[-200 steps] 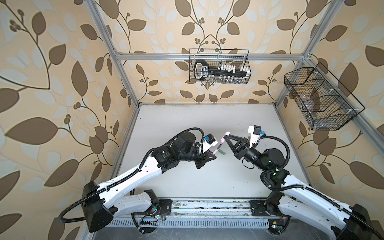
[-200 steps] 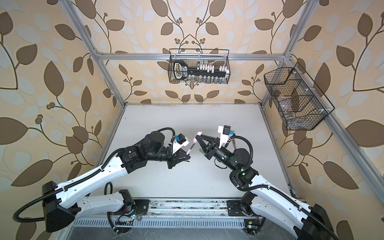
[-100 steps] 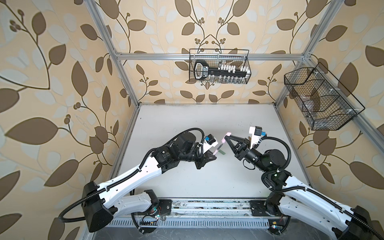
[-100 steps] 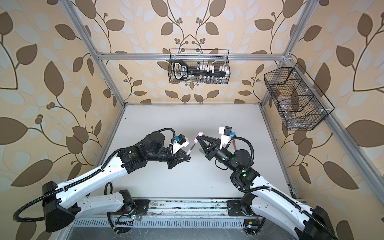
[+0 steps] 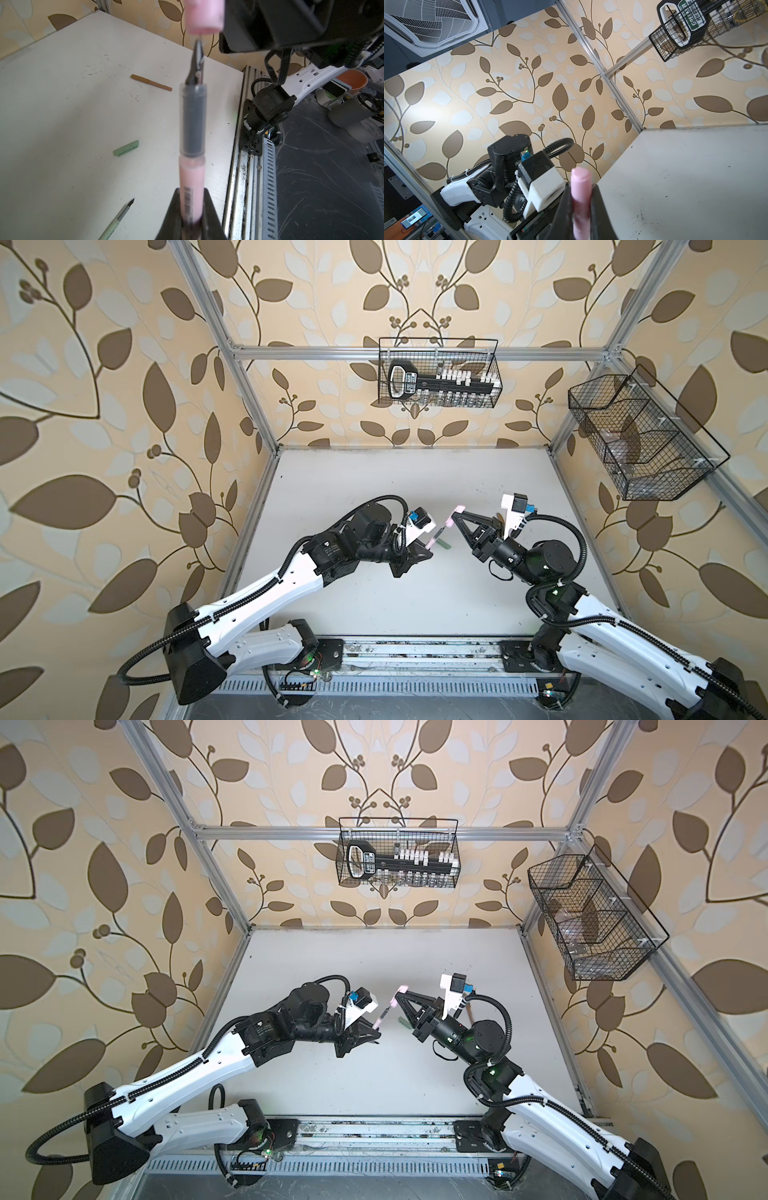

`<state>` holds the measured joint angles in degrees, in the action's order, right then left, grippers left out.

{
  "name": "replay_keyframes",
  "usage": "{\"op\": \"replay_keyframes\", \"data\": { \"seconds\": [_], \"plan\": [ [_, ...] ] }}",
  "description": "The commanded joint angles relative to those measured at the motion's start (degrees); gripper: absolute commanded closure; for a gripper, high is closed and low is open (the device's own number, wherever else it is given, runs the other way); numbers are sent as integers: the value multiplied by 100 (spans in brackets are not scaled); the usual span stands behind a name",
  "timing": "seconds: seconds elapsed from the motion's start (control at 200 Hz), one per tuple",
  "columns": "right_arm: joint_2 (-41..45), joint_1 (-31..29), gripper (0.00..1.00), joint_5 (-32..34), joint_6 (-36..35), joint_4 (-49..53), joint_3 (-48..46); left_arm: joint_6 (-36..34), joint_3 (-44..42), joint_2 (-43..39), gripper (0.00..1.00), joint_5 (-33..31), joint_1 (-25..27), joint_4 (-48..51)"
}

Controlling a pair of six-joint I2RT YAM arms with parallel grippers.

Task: Insert the pens into the pen caps
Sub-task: 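Lower the pink cap down onto the pen nib with the right gripper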

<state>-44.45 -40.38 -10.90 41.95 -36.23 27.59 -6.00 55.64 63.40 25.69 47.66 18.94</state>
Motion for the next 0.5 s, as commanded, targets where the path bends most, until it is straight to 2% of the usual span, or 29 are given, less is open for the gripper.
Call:
{"op": "replay_keyframes", "data": {
  "seconds": [0.0, 0.495],
  "plan": [
    [-49, -20, 100, -146, 10, -139, -52, -59, 176, -38, 100, 76, 7, -158],
    [-337, -250, 100, -54, 148, -525, -186, -35, 158, -73, 100, -113, 7, -270]
  ]
}}
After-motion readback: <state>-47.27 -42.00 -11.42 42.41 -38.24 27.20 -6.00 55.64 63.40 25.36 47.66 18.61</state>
